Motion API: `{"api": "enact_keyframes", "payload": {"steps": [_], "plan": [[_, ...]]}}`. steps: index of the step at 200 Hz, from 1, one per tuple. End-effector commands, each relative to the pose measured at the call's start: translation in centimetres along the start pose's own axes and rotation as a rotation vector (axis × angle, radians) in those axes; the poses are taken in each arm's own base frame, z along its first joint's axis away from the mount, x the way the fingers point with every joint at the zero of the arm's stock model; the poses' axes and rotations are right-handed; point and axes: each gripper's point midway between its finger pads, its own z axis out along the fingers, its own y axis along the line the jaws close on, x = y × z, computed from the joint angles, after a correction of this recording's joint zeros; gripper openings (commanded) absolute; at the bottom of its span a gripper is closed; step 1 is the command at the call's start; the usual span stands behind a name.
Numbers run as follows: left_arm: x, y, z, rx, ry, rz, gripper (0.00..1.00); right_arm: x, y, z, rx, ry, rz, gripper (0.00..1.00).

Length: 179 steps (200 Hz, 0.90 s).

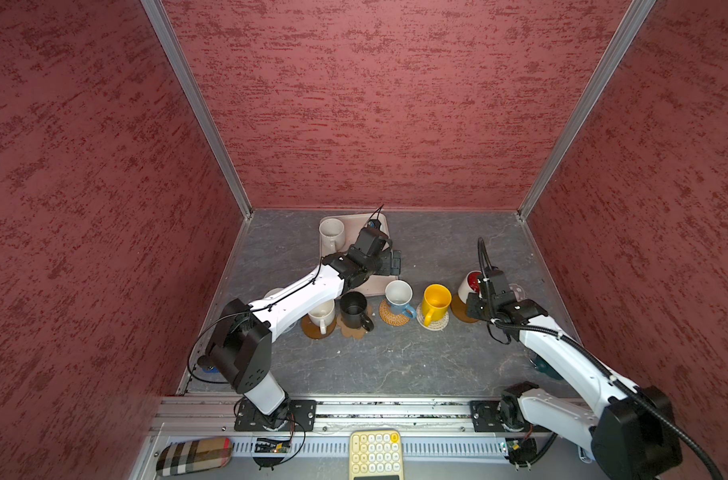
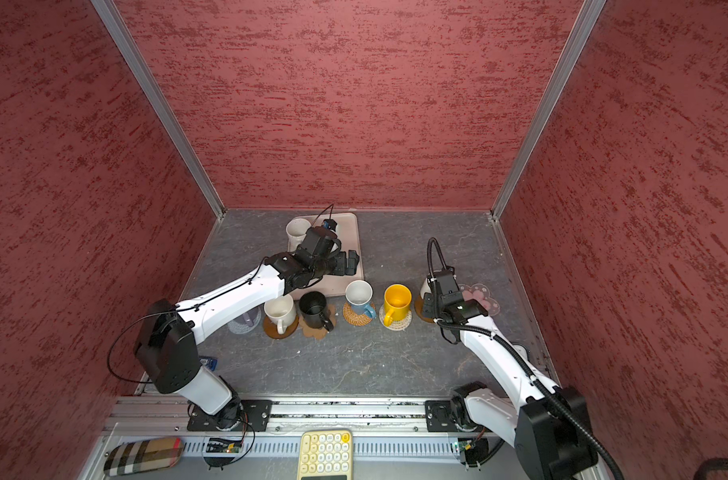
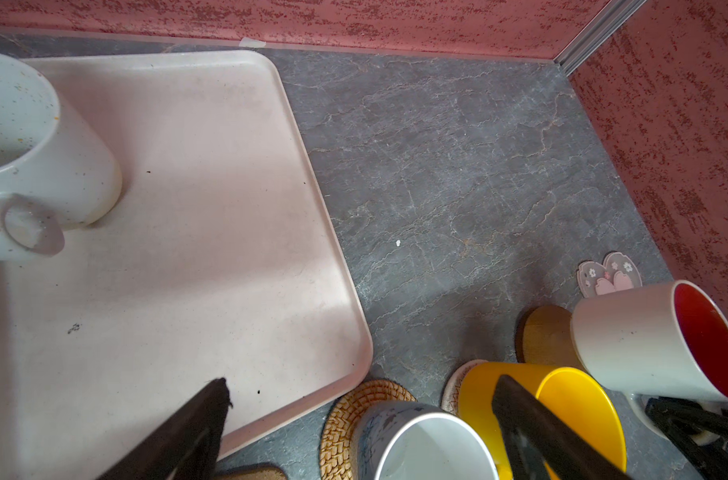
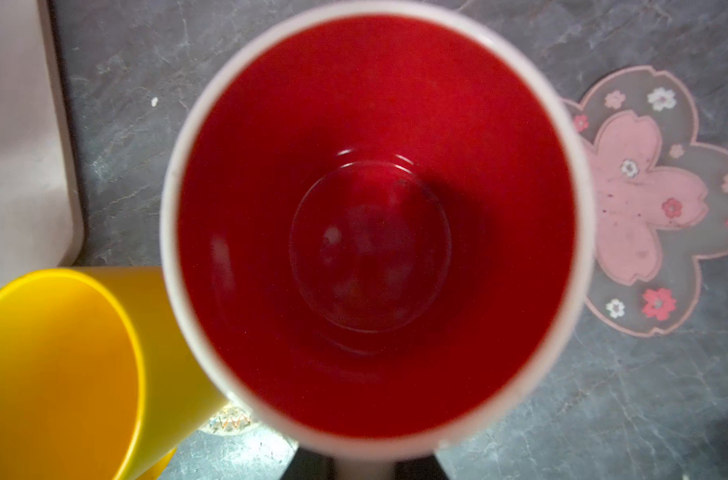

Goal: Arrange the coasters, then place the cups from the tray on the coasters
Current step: 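Lower the red-lined mug onto the coaster beside the yellow mug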

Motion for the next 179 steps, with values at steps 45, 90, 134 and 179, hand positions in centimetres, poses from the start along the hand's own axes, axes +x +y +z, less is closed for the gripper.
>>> {"api": "enact_keyframes", "payload": {"steps": [45, 90, 134, 179], "plan": [[-0.6, 1.2, -0.4, -0.014, -0.046, -0.030, 0.99, -1.7, 0.4, -1.0, -0.049, -0.088, 0.087, 0.00], [-0.1, 1.6, -0.4, -0.019, -0.028, -0.023, 0.99, -1.5, 0.6, -0.4, -0.057, -0.082, 0.086, 0.00], [-0.2, 2.7, -0.6, -0.022, -0.037, -0.042, 0.99, -1.7, 1.0, 0.5, -0.048, -0.052, 0.068, 0.00], [1.0, 3.8, -0.4, -0.022, -0.049, -0.068, 0.99, -1.4, 0.4, 0.7, -0.017, -0.050, 0.053, 0.00]]}}
